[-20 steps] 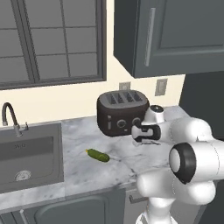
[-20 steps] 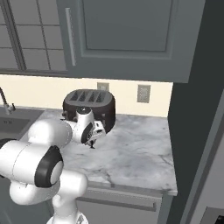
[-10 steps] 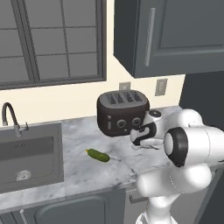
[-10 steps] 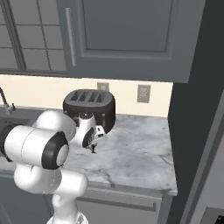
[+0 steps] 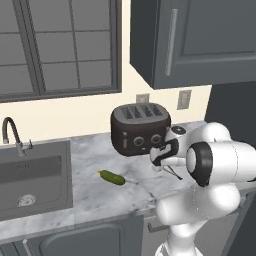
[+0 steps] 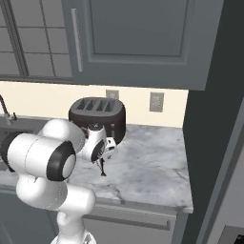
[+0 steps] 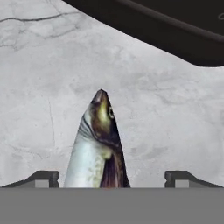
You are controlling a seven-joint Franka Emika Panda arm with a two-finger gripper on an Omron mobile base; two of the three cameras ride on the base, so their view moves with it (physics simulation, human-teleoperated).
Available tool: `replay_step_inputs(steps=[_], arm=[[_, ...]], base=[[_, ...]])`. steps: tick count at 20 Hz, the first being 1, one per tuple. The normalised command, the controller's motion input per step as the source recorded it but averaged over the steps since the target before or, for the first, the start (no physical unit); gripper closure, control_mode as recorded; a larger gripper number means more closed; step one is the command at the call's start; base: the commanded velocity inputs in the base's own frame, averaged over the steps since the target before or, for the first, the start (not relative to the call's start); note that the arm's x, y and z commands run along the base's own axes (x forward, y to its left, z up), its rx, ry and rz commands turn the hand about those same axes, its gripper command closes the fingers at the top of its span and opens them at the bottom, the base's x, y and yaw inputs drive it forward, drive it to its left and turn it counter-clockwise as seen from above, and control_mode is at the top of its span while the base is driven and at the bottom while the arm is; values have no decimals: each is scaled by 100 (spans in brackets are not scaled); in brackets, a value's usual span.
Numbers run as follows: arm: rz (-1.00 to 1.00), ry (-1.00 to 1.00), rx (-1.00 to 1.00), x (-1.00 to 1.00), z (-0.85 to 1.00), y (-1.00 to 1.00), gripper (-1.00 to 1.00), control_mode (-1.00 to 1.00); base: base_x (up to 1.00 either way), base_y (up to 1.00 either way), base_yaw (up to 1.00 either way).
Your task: Open the fridge, remove the kiwi, cucumber, and fish, and place them on any counter.
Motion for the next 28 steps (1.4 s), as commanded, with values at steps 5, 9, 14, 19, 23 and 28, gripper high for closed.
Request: replay_step_inputs(steps=[5, 9, 14, 19, 23, 28], arm=[[1, -5, 1, -18, 44, -4, -100, -100], [0, 0, 4, -44, 96, -3, -100, -100], [0, 0, 9, -58, 100, 0, -100, -100], [0, 3, 8, -60, 100, 0, -100, -100], [-6, 3, 8, -79, 99, 1, -100, -100], [-13, 1, 0, -73, 67, 25, -100, -100]], base=[[0, 0, 0], [0, 0, 0], [0, 0, 0], [0, 0, 0], [0, 0, 0], [0, 0, 0]])
